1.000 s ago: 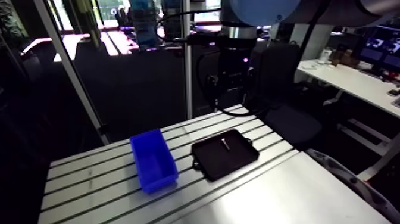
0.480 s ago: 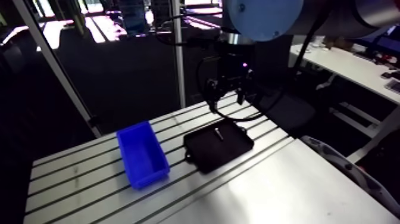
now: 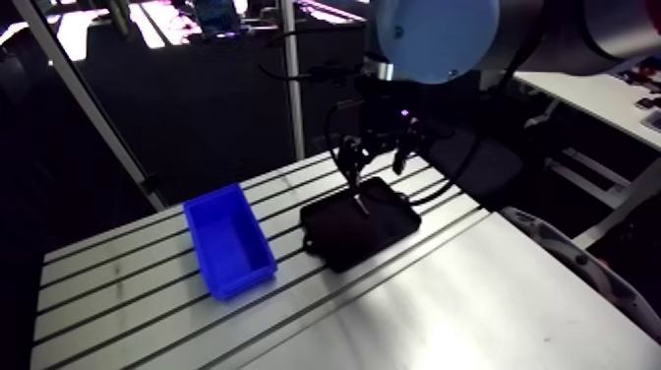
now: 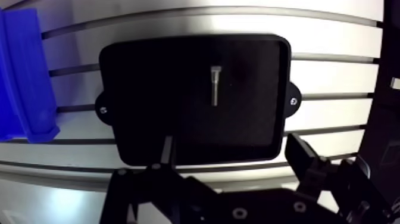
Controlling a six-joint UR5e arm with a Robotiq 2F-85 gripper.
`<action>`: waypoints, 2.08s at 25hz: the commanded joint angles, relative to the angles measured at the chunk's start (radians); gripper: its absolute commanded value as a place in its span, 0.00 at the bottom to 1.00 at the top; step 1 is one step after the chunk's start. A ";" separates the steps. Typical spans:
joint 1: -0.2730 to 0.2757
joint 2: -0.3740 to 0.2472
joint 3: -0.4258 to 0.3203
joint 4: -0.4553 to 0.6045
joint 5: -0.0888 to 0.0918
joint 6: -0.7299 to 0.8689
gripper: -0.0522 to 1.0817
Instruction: Pick up the M10 bolt from the tray and put it into the blue bin.
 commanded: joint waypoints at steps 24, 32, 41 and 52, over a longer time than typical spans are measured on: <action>0.048 0.093 0.009 -0.102 -0.006 0.045 0.40; 0.048 0.111 0.004 -0.105 -0.013 0.043 0.44; 0.046 0.127 -0.004 -0.107 -0.023 0.037 0.48; 0.046 0.133 -0.005 -0.107 -0.023 0.033 0.52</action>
